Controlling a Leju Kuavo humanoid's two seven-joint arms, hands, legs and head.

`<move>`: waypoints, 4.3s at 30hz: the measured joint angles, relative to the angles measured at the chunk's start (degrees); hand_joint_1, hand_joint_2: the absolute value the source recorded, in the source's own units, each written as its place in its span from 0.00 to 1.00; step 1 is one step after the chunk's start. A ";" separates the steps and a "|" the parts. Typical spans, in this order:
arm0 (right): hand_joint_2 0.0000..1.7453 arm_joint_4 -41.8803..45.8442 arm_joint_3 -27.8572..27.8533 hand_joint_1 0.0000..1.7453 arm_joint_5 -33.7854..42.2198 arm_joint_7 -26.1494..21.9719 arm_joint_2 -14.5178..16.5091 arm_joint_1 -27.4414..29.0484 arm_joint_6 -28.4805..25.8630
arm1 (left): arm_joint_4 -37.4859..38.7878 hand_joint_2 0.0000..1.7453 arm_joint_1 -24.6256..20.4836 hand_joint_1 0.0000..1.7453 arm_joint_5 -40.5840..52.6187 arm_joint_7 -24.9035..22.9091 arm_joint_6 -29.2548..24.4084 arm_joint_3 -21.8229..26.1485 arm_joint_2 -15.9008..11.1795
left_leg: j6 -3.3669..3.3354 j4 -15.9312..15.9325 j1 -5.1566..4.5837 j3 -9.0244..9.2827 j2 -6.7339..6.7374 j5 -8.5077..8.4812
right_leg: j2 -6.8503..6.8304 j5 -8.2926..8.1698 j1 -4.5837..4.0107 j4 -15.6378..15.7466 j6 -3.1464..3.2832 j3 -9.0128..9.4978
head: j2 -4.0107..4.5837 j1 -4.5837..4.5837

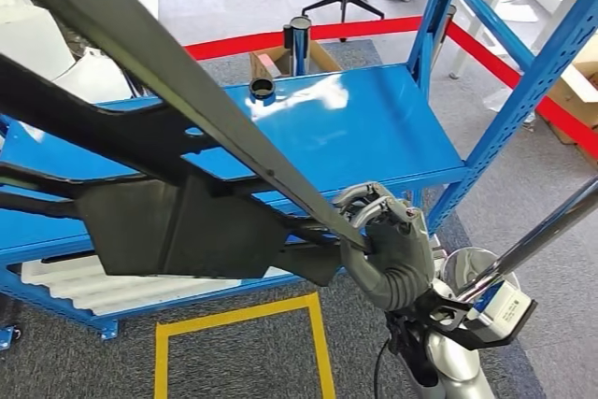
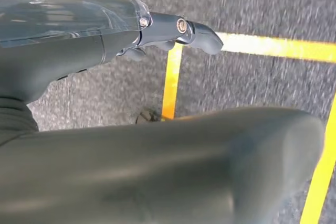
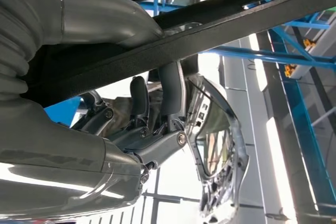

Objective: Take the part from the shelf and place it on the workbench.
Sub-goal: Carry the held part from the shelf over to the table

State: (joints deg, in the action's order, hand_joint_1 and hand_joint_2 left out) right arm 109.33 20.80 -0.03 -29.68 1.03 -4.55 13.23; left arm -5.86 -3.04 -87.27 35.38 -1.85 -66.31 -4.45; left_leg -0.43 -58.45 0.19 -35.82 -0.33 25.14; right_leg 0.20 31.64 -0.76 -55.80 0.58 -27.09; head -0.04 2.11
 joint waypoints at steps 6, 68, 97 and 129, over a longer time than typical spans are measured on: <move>1.00 0.40 -0.25 1.00 -0.08 -0.32 0.00 0.80 0.08 | 0.21 0.00 0.25 0.00 0.00 -0.50 -0.31 -0.04 -0.32 | 1.73 -12.70 0.66 -3.44 -0.08 10.67 | -0.85 -3.38 0.52 0.62 0.99 -3.27 | 0.00 0.20; 1.00 2.30 -8.28 1.00 2.96 -4.90 -1.31 1.95 7.29 | 1.99 0.00 0.84 0.00 0.00 -6.83 1.18 1.80 -5.96 | 2.03 -12.95 0.84 -2.10 -0.41 11.11 | -1.53 -3.59 0.66 0.88 0.93 -3.55 | 0.00 0.42; 1.00 1.44 -1.43 1.00 0.53 -3.31 -4.26 2.13 7.15 | 2.12 0.00 0.82 0.00 0.00 -9.10 -2.66 5.57 -4.76 | 2.21 -10.62 0.77 -3.62 -0.72 8.31 | -0.57 -2.49 1.22 -0.13 0.83 -3.28 | 0.00 0.36; 1.00 2.46 1.20 1.00 0.60 -5.71 -4.25 2.08 6.23 | 2.21 0.00 -0.18 0.00 0.00 -7.23 -1.55 5.25 -6.31 | 2.33 -14.85 0.68 -5.94 -0.39 8.72 | -1.67 -2.15 1.30 -0.91 1.01 -3.53 | 0.00 0.39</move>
State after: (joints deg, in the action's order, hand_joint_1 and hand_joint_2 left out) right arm 111.79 22.00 0.57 -35.39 -3.22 -2.47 19.46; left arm -3.65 -3.22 -87.27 28.15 -3.39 -61.06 -10.76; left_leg 1.90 -73.30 0.87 -41.75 -0.72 33.86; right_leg -1.47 29.48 0.55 -56.71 1.59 -30.62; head -0.04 2.50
